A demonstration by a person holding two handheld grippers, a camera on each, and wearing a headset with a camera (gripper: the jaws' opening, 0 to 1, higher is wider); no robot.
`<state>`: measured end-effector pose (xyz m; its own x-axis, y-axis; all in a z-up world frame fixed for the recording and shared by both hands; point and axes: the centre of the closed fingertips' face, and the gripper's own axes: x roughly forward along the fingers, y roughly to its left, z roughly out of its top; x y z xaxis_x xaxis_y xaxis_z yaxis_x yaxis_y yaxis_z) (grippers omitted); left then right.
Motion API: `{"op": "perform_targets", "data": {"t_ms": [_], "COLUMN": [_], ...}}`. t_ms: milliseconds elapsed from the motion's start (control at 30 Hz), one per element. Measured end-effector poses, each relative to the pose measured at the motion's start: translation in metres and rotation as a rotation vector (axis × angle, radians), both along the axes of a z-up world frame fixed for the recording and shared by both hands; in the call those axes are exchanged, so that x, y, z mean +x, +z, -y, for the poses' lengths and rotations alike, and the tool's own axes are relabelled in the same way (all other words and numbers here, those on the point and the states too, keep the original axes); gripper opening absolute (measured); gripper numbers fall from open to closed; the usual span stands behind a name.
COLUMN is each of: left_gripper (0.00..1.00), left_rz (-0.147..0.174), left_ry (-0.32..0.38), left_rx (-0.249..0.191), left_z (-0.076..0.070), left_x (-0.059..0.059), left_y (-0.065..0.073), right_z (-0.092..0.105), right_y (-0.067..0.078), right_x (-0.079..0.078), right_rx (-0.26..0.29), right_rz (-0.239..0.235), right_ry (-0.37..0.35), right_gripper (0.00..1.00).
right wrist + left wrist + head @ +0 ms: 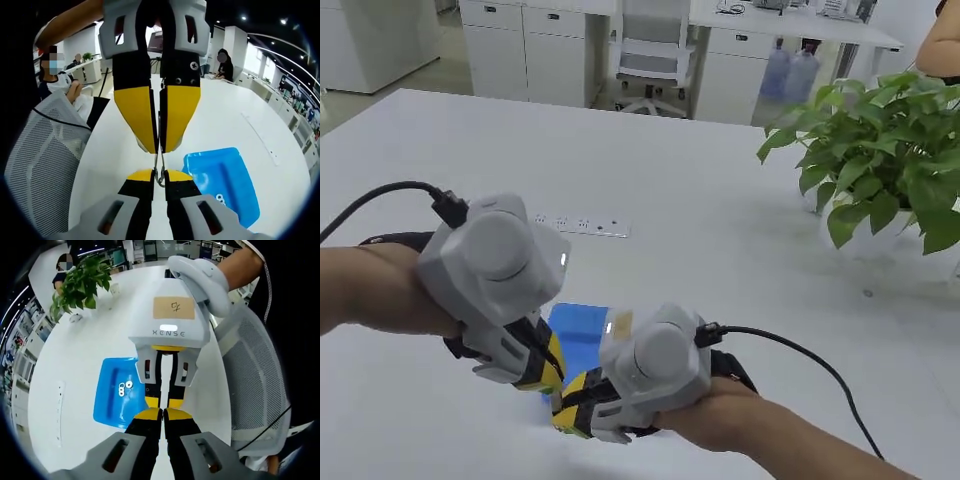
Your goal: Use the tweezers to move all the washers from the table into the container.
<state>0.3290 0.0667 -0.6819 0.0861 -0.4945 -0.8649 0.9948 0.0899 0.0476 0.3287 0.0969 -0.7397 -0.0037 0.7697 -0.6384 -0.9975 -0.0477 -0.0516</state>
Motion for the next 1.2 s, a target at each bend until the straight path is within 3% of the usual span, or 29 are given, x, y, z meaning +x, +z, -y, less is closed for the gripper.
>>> {"op": "perform_targets", "data": {"t_ms": [400,700,967,1200], "left_gripper": [0.06,0.06,0.06,0.06], "left_rz": [0.026,0.051,0.072,0.082], "left_ry": [-0.018,-0.032,-0.045,-0.051], "left_rx": [0.006,0.006,0.01,0.008], "left_z": [0.005,0.01,0.013,0.015], "left_x": [0.009,0.025,0.042,0.058], "left_y": [0.017,0.027,0.027,0.018], "right_z": [0.004,0.009,0.013,0.016], "right_y": [0.016,0.027,0.027,0.019], "right_x": [0.012,0.03,0.048,0.062], "right_rx": [-0.003,-0.003,-0.005,-0.008], "right_rz": [0.025,0.045,0.059,0.063], "right_ry": [0.009,-0.005,-0.019,-0.034], "right_gripper": [0.09,0.09,0.09,0.09]}}
